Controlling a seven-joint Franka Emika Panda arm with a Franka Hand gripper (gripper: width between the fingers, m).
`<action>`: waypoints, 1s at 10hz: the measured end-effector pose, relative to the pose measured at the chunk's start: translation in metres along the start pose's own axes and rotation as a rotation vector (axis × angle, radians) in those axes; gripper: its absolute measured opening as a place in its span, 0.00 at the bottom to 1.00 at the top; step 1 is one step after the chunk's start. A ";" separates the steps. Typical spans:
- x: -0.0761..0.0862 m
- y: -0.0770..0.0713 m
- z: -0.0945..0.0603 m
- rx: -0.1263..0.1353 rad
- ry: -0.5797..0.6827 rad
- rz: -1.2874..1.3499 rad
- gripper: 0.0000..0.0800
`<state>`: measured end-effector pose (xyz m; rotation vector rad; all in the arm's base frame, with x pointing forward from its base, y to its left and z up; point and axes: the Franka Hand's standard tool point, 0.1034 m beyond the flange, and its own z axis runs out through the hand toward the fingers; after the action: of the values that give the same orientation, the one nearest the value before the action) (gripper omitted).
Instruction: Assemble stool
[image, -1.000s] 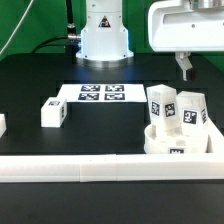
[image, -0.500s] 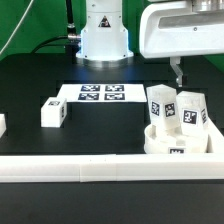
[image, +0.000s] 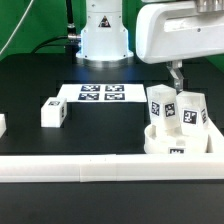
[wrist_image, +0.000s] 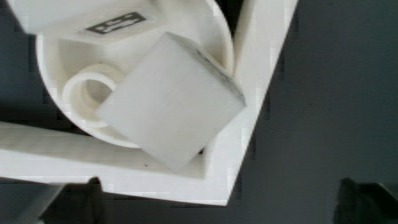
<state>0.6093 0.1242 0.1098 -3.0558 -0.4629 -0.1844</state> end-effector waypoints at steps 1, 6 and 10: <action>0.000 -0.002 0.004 -0.023 -0.007 -0.122 0.81; -0.009 0.002 0.022 -0.042 -0.053 -0.387 0.81; -0.015 0.009 0.030 -0.041 -0.069 -0.374 0.81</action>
Offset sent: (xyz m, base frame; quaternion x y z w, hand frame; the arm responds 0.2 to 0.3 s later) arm -0.0019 0.0056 -0.0153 0.0262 -0.0148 -0.1632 0.9861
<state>0.6015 0.1134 0.0777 -2.9905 -1.0452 -0.1007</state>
